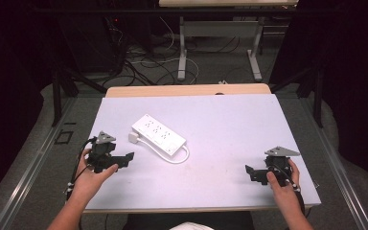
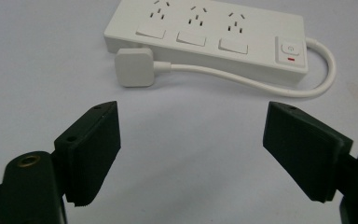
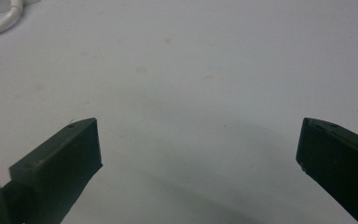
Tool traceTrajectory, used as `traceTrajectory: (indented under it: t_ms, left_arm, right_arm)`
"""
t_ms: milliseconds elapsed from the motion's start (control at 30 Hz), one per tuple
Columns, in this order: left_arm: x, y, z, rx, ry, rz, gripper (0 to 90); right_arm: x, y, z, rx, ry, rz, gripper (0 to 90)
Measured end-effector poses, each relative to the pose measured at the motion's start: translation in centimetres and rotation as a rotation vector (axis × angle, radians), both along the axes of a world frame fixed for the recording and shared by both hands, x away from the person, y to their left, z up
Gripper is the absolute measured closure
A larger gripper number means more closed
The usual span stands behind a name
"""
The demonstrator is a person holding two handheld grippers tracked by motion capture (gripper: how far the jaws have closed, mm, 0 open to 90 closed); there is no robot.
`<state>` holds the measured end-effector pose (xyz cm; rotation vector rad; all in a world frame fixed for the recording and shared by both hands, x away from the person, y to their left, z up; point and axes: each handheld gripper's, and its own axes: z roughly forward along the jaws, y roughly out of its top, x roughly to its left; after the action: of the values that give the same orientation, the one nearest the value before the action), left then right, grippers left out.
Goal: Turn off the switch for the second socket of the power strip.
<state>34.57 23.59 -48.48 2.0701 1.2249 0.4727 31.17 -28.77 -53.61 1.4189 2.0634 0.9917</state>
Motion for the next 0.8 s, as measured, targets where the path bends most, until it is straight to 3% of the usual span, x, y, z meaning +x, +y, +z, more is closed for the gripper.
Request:
traceTrajectory:
  t_ms: [167, 467, 800]
  left_arm:
    - [0.6, -0.1, 0.7, 0.002, 0.010, -0.003, 19.7]
    - [1.8, -0.4, 1.8, 0.078, 0.000, -0.011, 19.8]
    - [3.0, -1.2, 3.0, 0.081, 0.009, -0.027, 22.0]
  right_arm:
    - [0.0, 0.0, 0.0, -0.002, 0.004, 0.002, 0.0]
    - [0.1, 0.1, -0.1, 0.003, 0.007, 0.001, 0.0]
    - [0.1, 0.2, -0.2, 0.000, 0.013, -0.002, 0.0]
